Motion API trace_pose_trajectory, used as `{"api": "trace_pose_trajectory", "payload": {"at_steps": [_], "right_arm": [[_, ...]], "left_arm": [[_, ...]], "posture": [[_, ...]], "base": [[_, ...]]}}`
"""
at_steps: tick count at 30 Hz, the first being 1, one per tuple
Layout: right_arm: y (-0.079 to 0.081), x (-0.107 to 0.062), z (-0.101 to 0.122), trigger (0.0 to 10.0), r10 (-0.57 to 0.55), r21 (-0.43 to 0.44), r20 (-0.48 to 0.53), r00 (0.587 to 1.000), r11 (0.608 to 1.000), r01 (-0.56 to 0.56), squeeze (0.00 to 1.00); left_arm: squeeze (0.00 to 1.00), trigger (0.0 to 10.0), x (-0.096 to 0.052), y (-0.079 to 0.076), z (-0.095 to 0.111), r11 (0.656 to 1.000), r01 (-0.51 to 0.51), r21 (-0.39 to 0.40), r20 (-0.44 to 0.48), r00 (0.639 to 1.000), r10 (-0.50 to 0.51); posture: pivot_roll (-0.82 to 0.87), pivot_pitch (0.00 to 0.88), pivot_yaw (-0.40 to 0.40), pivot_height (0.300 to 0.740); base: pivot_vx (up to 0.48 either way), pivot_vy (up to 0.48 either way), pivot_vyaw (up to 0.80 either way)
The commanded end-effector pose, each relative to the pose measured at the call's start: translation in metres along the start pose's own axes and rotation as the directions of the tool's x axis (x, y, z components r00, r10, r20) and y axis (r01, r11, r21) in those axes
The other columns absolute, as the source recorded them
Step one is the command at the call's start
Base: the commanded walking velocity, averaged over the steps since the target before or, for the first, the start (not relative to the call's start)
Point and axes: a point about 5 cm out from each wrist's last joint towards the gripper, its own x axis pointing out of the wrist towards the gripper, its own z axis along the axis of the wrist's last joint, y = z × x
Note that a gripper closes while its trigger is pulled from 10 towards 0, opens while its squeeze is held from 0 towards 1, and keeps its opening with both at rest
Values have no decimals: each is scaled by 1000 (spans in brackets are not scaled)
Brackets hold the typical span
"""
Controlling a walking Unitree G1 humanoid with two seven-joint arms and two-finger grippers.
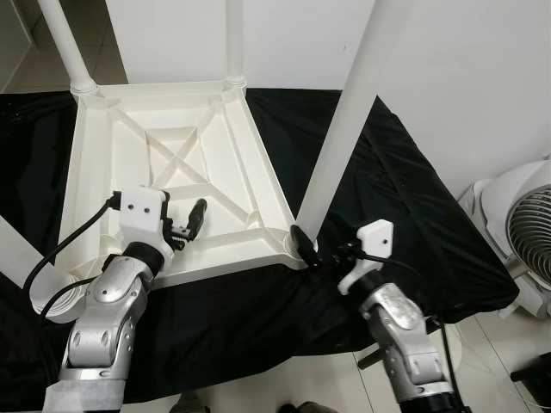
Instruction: Building children table
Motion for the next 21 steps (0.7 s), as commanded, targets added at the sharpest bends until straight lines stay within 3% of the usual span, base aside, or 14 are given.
{"api": "trace_pose_trajectory", "payload": {"at_steps": [1,9,13,17,21], "right_arm": [[-9,-2,-4,10000,-92,-31,-16,996,995,91,0],[1,-4,-9,10000,-103,3,-24,994,995,103,0],[1,-3,-9,10000,-105,2,-23,994,994,105,0],[1,7,-8,10000,-107,5,-12,994,994,107,0],[2,11,-6,10000,-108,2,-10,994,994,108,0]], "left_arm": [[0,10000,-4,11,-6,963,-269,17,-24,963,269],[0,10000,-15,2,-18,946,-324,31,-23,946,324],[0,10000,-15,2,-18,945,-327,25,-21,945,327],[0,10000,-9,-7,-16,963,-268,-16,-10,963,268],[0,10000,-8,-7,-18,957,-288,-28,-33,957,287]], "posture": [[141,49,-65,740],[156,30,-87,740],[156,30,-87,740],[157,23,-108,740],[151,26,-104,740]], "base": [[0,0,0],[0,0,0],[0,0,0],[0,0,0],[0,0,0]]}}
